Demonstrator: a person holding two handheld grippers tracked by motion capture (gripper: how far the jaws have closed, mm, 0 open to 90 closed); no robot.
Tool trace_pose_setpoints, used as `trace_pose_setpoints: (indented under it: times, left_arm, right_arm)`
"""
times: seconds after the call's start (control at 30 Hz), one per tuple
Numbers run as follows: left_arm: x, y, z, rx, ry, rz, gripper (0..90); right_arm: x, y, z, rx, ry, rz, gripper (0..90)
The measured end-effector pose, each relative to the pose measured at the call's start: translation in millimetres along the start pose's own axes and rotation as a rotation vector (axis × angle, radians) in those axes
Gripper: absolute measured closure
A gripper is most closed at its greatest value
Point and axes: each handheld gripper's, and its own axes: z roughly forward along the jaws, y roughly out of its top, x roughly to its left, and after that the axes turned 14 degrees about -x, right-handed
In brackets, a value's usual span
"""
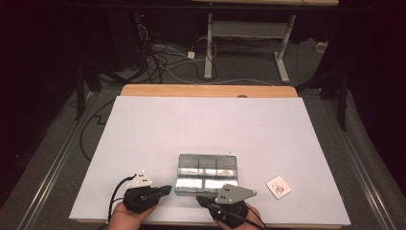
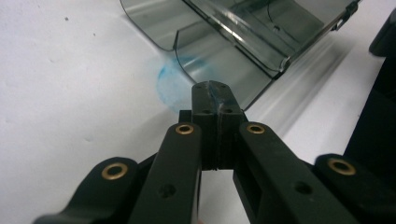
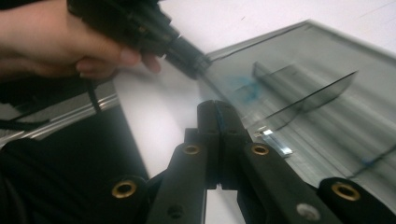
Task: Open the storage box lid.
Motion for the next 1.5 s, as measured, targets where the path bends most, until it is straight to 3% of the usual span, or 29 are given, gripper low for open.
trace_pose_setpoints:
  times: [0.13, 0.23, 0.43, 0.53, 0.67, 1.0, 1.5]
  left_arm:
    - [-4.0, -1.2, 1.7, 0.018, -0.010, 0.029, 87.6]
    - [-4.8, -1.6, 4.3, 0.025, -0.014, 0.025, 87.5]
    - [-8.2, -1.8, 7.3, 0.035, -0.009, 0.050, 87.5]
    - [-7.7, -1.3, 6.0, 0.025, -0.007, 0.047, 87.5]
    - [-7.1, -0.5, 2.4, 0.010, -0.018, 0.080, 87.6]
    - [-4.2, 1.5, 1.0, -0.011, -0.023, 0.076, 87.5]
    - [-4.6, 2.6, 4.5, -0.013, -0.026, 0.094, 87.5]
  right_arm:
    - [5.8, -8.5, 5.4, 0.041, 0.024, -0.002, 90.0]
    - [7.3, -14.5, 8.1, 0.069, 0.031, 0.007, 90.0]
    - [2.8, -21.4, 11.9, 0.099, 0.008, 0.045, 90.0]
    - [0.6, -23.6, 11.3, 0.099, -0.004, 0.061, 90.0]
    - [-2.3, -24.5, 7.8, 0.095, -0.023, 0.061, 90.0]
    - [-14.8, -23.3, -2.2, 0.061, -0.086, 0.089, 90.0]
    - [-18.8, -21.8, -4.0, 0.049, -0.091, 0.100, 90.0]
